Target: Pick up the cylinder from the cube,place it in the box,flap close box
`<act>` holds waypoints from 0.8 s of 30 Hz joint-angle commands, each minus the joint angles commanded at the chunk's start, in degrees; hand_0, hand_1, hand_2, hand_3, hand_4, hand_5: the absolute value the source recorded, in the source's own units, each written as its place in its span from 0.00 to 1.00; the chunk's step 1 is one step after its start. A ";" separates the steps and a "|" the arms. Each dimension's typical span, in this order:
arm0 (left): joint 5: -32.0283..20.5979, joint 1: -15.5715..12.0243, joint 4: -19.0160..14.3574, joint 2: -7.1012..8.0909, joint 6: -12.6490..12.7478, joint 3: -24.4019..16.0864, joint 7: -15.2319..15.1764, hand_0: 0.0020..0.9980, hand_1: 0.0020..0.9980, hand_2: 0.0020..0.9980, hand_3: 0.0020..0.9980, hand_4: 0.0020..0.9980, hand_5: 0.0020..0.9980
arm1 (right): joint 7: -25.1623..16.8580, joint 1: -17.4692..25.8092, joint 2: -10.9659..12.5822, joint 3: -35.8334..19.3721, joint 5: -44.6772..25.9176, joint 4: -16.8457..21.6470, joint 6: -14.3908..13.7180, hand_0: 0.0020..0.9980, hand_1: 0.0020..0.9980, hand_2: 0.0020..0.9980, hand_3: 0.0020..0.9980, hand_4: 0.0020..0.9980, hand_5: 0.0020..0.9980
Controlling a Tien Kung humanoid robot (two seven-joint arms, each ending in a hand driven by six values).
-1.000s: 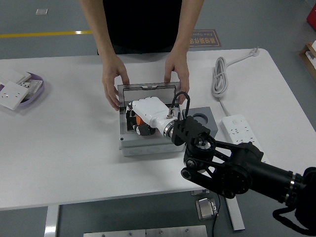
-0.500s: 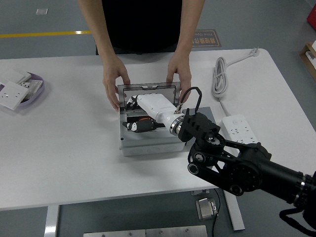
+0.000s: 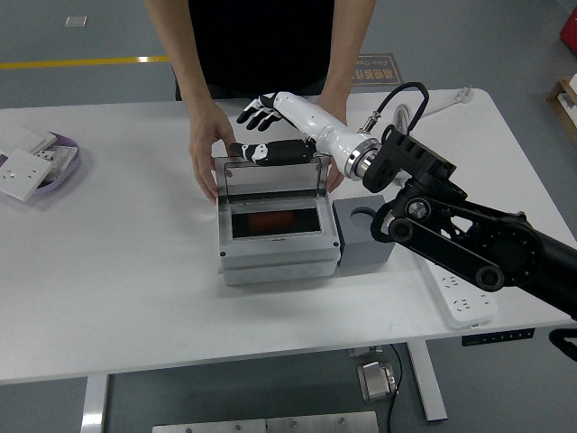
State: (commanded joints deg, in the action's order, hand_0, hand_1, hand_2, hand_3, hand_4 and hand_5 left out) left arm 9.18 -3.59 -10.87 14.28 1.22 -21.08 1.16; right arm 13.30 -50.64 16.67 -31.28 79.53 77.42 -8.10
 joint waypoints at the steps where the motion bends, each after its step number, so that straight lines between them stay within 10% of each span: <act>1: 0.05 0.04 -0.01 -0.01 0.00 -0.05 0.00 0.63 0.65 0.63 0.67 0.72 0.25 | -0.21 -0.47 -0.03 1.04 -0.96 -1.25 -0.02 0.74 0.65 0.67 0.67 0.80 0.45; 12: 0.83 0.32 -0.30 -0.24 0.03 0.07 0.10 0.63 0.65 0.63 0.67 0.72 0.25 | -2.11 -1.25 0.57 7.08 -4.14 -6.08 -0.63 0.73 0.64 0.66 0.66 0.79 0.44; 24: 1.49 0.16 -0.29 -0.35 0.08 -1.03 0.09 0.63 0.65 0.63 0.67 0.72 0.25 | -0.29 2.37 5.75 9.09 -0.72 3.86 -0.95 0.72 0.63 0.66 0.66 0.79 0.44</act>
State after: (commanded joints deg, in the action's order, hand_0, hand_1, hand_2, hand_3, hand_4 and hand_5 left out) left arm 10.67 -3.43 -11.16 13.93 1.30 -22.11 1.26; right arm 13.00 -48.27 22.42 -22.19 78.82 81.28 -9.04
